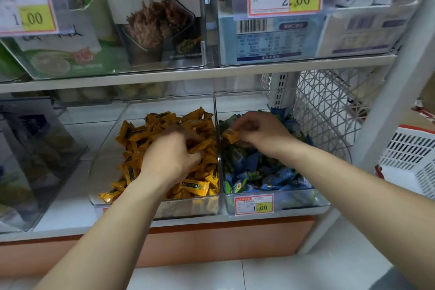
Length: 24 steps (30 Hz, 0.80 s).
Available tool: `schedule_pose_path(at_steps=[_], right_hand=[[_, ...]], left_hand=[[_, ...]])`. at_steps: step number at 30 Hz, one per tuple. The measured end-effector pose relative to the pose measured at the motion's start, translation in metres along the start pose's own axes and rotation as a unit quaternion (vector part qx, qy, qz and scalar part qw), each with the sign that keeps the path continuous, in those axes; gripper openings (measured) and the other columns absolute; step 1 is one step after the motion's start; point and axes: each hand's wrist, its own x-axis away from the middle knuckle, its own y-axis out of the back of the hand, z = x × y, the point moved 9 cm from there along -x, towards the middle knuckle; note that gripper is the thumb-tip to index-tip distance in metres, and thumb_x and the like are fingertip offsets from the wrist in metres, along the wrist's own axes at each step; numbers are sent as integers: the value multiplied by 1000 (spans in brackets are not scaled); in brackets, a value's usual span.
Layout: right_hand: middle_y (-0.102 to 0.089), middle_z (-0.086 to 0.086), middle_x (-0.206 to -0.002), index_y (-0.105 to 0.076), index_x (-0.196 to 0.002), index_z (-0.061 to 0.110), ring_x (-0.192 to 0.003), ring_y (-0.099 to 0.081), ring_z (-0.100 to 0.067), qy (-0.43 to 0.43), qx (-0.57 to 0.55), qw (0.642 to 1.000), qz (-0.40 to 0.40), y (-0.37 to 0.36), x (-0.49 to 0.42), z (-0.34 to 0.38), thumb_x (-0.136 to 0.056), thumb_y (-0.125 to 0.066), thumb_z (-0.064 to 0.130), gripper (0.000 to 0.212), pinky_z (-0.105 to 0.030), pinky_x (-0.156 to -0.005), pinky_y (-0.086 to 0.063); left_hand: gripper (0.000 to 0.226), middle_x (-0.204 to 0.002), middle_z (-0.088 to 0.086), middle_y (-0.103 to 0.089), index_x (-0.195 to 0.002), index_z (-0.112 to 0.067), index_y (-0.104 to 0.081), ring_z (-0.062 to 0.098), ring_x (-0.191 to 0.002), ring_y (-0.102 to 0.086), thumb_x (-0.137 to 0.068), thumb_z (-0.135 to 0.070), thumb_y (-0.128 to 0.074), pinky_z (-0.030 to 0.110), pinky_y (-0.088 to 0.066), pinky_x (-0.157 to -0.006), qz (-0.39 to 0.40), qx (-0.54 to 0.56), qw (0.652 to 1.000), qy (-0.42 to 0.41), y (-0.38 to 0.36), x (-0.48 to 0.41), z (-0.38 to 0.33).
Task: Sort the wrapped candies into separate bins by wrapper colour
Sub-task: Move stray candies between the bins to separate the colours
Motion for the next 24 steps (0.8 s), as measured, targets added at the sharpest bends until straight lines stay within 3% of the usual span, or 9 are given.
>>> schedule_pose_path(at_steps=[2, 5, 8, 10, 13, 15, 17, 20, 24], right_hand=[[-74, -7, -91, -72, -87, 19, -87, -73, -23, 1, -77, 997, -17, 8, 15, 10, -88, -69, 2, 17, -39, -82, -61], [-74, -10, -92, -72, -89, 14, -89, -72, -21, 31, -139, 990, -17, 13, 31, 23, -88, -67, -4, 18, -31, -76, -61], [-75, -2, -89, -73, -88, 17, -89, -72, -16, 48, -179, 983, 9, 6, 38, 34, -87, -68, -4, 22, -24, -76, -57], [-75, -2, -89, -74, -87, 18, -91, -72, -18, 53, -207, 976, 27, -1, 39, 38, -87, -69, -4, 22, -26, -78, -57], [-74, -6, -91, -74, -90, 13, -93, -72, -22, 51, -243, 968, 41, -6, 37, 40, -87, -69, -4, 18, -33, -81, -59], [-75, -7, -90, -73, -92, 14, -90, -73, -23, 34, -243, 969, 18, -2, 32, 34, -87, -70, 0, 15, -34, -79, -60], [-76, -4, -87, -74, -89, 18, -84, -73, -19, 16, -188, 981, -46, 14, 23, 22, -89, -70, 6, 12, -28, -72, -58], [-73, 9, -88, -73, -87, 25, -84, -68, -9, 0, -22, 991, -129, 46, 3, 4, -90, -68, 14, 12, -14, -72, -48], [-62, 11, -108, -66, -107, 32, -94, -56, -4, 43, 223, 973, -36, 35, -35, -14, -92, -62, 29, 16, -15, -73, -38]], left_hand=[[30, -104, -11, -69, -110, -37, -67, 4, -78, -60, -81, -45, -73, 27, -53, -65, 18, -4, 1000, -14, -2, 1, -6], [38, -109, -14, -69, -113, -35, -69, 6, -92, -61, -82, -57, -68, 26, -50, -72, -10, 23, 999, -32, 6, 1, -12], [49, -111, -20, -66, -127, -30, -63, -3, -99, -61, -86, -56, -66, 14, -46, -78, -65, 167, 982, -57, 20, 6, -28], [46, -111, -26, -63, -130, -33, -59, -12, -103, -58, -89, -48, -68, 6, -45, -81, -47, 278, 957, -76, 20, 11, -42], [25, -102, -18, -70, -111, -33, -68, 1, -94, -65, -87, -33, -75, 29, -55, -86, -37, 322, 942, -85, 20, 12, -51], [19, -90, -16, -71, -98, -34, -69, 2, -81, -67, -83, -29, -79, 27, -56, -78, -61, 324, 942, -68, 25, 10, -41], [22, -88, -19, -69, -96, -38, -67, -3, -81, -64, -81, -30, -80, 11, -48, -70, -70, 253, 964, -49, 28, 7, -27], [27, -98, -19, -66, -109, -36, -66, -3, -70, -60, -84, -37, -75, 15, -41, -59, -26, 70, 997, -8, 18, 4, -5], [38, -94, -13, -66, -122, -36, -62, 1, -72, -63, -88, -52, -64, 23, -46, -63, -43, 39, 998, -24, 15, 2, -11]])
